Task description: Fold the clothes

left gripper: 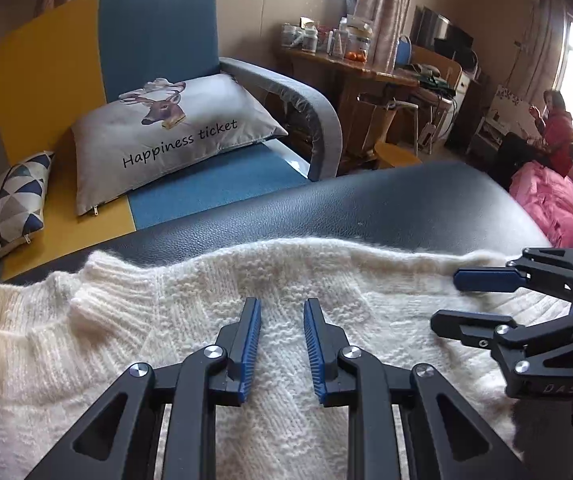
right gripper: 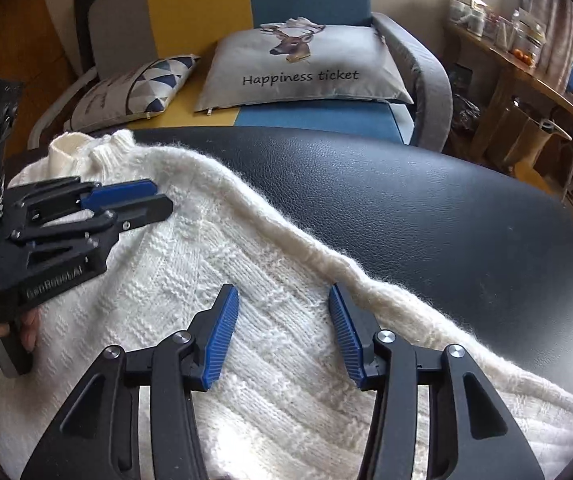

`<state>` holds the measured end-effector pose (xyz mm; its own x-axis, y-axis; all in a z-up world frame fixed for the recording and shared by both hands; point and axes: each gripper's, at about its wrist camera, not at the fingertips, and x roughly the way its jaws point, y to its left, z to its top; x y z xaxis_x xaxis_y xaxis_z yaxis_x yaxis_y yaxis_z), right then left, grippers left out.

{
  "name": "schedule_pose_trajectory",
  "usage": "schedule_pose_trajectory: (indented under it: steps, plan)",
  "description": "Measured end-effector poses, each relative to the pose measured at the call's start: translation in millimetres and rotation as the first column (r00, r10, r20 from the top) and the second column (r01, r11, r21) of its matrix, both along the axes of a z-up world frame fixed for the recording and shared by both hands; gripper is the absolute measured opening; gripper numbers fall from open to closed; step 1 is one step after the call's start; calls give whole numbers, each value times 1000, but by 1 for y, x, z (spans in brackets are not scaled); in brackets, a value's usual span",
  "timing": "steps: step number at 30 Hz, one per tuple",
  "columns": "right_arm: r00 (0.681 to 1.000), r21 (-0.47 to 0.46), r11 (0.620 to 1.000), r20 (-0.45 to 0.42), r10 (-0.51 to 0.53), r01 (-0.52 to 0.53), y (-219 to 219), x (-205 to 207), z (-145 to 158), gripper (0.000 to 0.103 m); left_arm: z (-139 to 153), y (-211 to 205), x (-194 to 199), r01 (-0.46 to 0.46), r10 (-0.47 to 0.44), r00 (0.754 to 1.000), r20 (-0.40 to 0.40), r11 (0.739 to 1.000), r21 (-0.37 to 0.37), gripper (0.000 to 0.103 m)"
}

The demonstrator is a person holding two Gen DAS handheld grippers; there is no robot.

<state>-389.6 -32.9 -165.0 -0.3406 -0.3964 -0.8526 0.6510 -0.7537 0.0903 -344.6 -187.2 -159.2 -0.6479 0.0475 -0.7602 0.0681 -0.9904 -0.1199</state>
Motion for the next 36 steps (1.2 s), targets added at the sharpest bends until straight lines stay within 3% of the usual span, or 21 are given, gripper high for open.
schedule_pose_trajectory:
  steps: [3, 6, 11, 15, 19, 24, 27, 28, 32, 36]
  plan:
    - [998, 15, 1000, -60, 4, -3, 17, 14, 19, 50, 7, -4, 16, -10, 10, 999, -33, 1000, -2, 22]
    - [993, 78, 994, -92, -73, 80, 60, 21, 25, 50, 7, 2, 32, 21, -21, 999, -37, 1000, -1, 22]
    - [980, 226, 954, -69, -186, 197, 119, 29, -6, 50, -7, 16, 43, 71, -70, 997, 16, 996, -46, 22]
    - [969, 102, 963, -45, -244, 248, 145, 33, -10, 51, 5, 17, 48, 73, -73, 997, 1, 997, 13, 22]
    - [972, 70, 970, -43, -230, 233, 140, 39, 1, 51, 15, 49, 66, 180, -180, 984, -19, 982, 61, 22]
    - [983, 108, 977, -55, -177, 182, 127, 50, -6, 53, 2, 104, 78, 309, -311, 950, 37, 949, 57, 22]
    - [982, 93, 979, -64, -177, 183, 136, 55, -15, 53, -9, 126, 90, 354, -353, 935, 44, 935, -30, 22]
    - [980, 74, 978, -60, -190, 194, 141, 55, -16, 53, -9, 127, 91, 363, -361, 931, 51, 931, -28, 22]
    - [978, 75, 976, -55, -200, 204, 145, 51, -13, 54, -5, 122, 87, 351, -350, 935, 58, 937, 8, 24]
    - [972, 40, 973, -66, -224, 227, 159, 53, 10, 55, 12, 97, 97, 271, -271, 963, 4, 962, 36, 24]
